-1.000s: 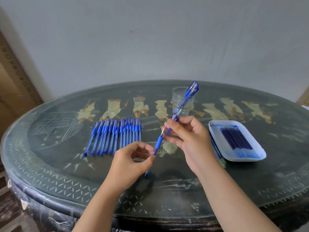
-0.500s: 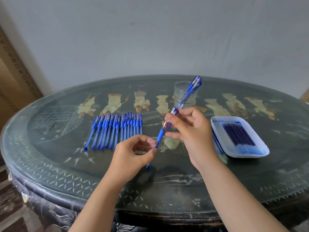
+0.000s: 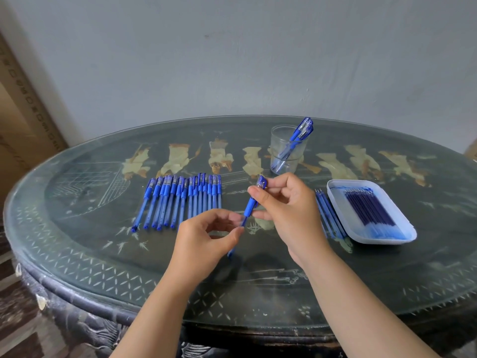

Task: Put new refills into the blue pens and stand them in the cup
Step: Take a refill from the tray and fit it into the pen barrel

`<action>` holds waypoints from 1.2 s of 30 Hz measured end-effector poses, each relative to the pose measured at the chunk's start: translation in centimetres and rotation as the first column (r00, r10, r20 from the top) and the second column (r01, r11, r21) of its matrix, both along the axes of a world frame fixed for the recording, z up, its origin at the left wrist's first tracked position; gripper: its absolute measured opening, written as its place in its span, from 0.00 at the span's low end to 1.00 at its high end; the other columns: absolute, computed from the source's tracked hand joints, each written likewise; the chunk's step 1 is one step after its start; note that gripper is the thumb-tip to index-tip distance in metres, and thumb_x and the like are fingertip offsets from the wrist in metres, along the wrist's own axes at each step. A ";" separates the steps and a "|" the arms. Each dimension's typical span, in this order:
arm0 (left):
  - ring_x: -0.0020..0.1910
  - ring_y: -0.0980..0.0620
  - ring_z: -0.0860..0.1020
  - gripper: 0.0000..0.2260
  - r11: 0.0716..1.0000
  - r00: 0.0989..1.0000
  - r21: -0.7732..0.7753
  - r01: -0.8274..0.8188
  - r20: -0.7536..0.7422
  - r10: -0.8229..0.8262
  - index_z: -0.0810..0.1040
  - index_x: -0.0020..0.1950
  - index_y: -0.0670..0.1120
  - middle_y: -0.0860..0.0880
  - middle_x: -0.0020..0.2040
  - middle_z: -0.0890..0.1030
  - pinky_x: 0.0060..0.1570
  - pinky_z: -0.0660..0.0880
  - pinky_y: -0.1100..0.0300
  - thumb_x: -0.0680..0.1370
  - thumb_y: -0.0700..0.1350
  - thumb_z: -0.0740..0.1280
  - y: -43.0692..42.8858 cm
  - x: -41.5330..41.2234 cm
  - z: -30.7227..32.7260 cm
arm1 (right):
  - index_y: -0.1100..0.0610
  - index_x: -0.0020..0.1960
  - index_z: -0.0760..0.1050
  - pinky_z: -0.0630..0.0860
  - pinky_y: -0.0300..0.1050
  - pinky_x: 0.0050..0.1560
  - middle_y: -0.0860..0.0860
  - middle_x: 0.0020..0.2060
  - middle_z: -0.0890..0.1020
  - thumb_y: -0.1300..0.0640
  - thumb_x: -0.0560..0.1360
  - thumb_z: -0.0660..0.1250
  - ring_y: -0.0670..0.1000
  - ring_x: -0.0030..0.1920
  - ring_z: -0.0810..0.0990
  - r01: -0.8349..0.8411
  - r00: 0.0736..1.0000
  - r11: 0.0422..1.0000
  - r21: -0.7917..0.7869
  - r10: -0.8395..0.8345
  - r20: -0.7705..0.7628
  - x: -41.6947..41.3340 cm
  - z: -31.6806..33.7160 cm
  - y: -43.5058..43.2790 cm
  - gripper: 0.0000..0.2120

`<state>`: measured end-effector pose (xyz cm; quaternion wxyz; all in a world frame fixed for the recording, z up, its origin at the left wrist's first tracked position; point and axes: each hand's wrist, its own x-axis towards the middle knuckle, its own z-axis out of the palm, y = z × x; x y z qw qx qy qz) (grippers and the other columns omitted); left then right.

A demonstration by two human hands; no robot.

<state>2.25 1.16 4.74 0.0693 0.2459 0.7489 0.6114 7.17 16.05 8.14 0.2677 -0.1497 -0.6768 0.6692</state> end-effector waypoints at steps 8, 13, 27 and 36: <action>0.41 0.59 0.83 0.11 0.997 0.996 0.031 -0.076 -0.039 0.077 0.83 0.44 0.51 0.58 0.41 0.85 0.41 0.78 0.69 0.71 0.35 0.75 0.3 0.4 0.0 | 0.58 0.42 0.75 0.84 0.49 0.40 0.56 0.40 0.83 0.60 0.72 0.76 0.51 0.41 0.86 0.011 1.000 0.995 0.099 -0.011 -0.007 0.0 0.0 -0.3 0.08; 0.41 0.59 0.82 0.09 0.998 0.997 0.020 -0.064 -0.037 0.065 0.84 0.44 0.49 0.59 0.41 0.85 0.38 0.77 0.69 0.71 0.35 0.75 0.4 0.5 0.2 | 0.58 0.44 0.75 0.84 0.49 0.41 0.56 0.40 0.83 0.59 0.72 0.75 0.52 0.42 0.85 -0.011 1.000 0.996 0.089 0.012 -0.012 0.2 -0.3 0.0 0.08; 0.43 0.60 0.82 0.05 0.956 0.967 0.165 -0.242 -0.040 0.251 0.84 0.47 0.49 0.57 0.44 0.85 0.43 0.75 0.73 0.75 0.39 0.72 -0.6 -0.8 -0.4 | 0.54 0.49 0.74 0.84 0.48 0.41 0.57 0.44 0.81 0.64 0.75 0.70 0.51 0.44 0.85 0.073 0.994 0.992 0.099 -0.063 -0.092 -0.4 1.3 1.3 0.08; 0.49 0.65 0.78 0.08 0.915 0.895 0.079 -0.395 -0.193 0.402 0.81 0.49 0.55 0.59 0.47 0.82 0.47 0.73 0.68 0.77 0.42 0.69 -1.1 -1.8 -1.6 | 0.44 0.50 0.68 0.83 0.59 0.44 0.52 0.42 0.82 0.63 0.74 0.72 0.53 0.39 0.85 0.480 0.870 0.855 0.195 -0.436 -0.232 -5.9 5.7 9.8 0.18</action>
